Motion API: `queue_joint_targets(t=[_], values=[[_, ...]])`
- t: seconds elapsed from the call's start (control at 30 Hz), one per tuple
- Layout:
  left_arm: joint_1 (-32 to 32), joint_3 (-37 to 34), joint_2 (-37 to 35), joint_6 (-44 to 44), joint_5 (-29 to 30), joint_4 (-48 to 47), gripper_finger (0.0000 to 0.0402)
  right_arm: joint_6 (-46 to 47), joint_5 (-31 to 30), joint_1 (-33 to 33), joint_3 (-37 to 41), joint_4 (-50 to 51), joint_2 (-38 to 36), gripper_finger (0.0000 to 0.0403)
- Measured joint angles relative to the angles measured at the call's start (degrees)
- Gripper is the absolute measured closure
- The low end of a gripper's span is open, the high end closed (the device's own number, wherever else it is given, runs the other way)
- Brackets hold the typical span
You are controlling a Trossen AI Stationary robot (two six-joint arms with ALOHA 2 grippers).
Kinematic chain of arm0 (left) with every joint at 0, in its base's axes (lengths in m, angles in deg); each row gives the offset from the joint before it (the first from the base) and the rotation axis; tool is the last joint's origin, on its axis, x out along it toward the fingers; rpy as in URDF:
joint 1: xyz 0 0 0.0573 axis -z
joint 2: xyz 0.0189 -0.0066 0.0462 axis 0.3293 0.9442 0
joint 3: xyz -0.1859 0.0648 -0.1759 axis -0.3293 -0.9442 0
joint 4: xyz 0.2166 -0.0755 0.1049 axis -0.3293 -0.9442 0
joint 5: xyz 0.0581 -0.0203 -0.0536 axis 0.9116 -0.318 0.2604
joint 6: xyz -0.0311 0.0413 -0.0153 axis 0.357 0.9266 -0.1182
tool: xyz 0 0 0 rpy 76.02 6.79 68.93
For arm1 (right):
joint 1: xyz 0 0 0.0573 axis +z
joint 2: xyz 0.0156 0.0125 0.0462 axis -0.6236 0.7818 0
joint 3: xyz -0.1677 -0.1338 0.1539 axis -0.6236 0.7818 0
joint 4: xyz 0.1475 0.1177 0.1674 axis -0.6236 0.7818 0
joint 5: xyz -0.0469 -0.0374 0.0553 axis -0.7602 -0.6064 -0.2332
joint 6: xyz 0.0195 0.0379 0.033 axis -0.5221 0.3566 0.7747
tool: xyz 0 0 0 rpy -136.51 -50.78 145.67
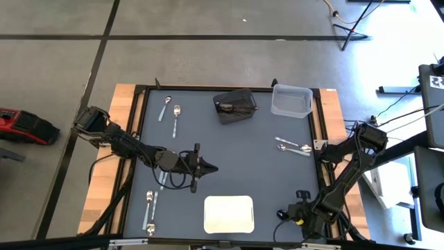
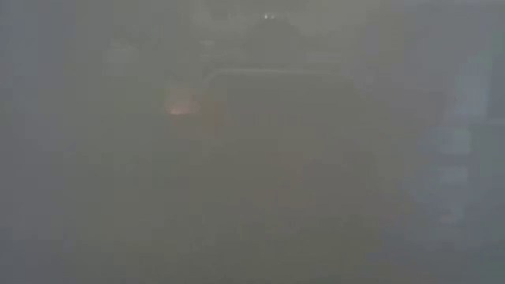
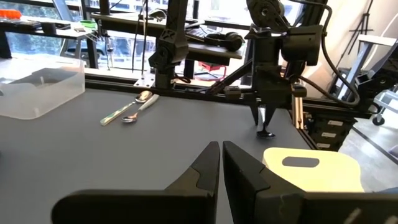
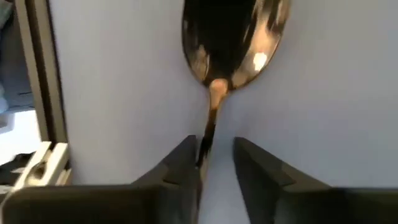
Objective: Sort silverware by color (type)
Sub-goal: Put the black spoon into the black bin
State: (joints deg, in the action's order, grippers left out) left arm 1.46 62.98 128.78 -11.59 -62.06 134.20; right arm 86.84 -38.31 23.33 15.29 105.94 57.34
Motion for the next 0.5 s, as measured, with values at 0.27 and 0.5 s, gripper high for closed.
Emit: queue_joint_targets(t=[0.27,0.5], values=[[0.5,0.0,0.0,0.0,-0.9,0.0,0.0386,-12.9,-5.9,-0.8,0.0,-0.4,0.2,0.0388],[0.5,0.0,0.0,0.0,-0.8,0.0,0.0386,-22.3,-14.4,-5.7,0.1,0.6,-3.2,0.0395]])
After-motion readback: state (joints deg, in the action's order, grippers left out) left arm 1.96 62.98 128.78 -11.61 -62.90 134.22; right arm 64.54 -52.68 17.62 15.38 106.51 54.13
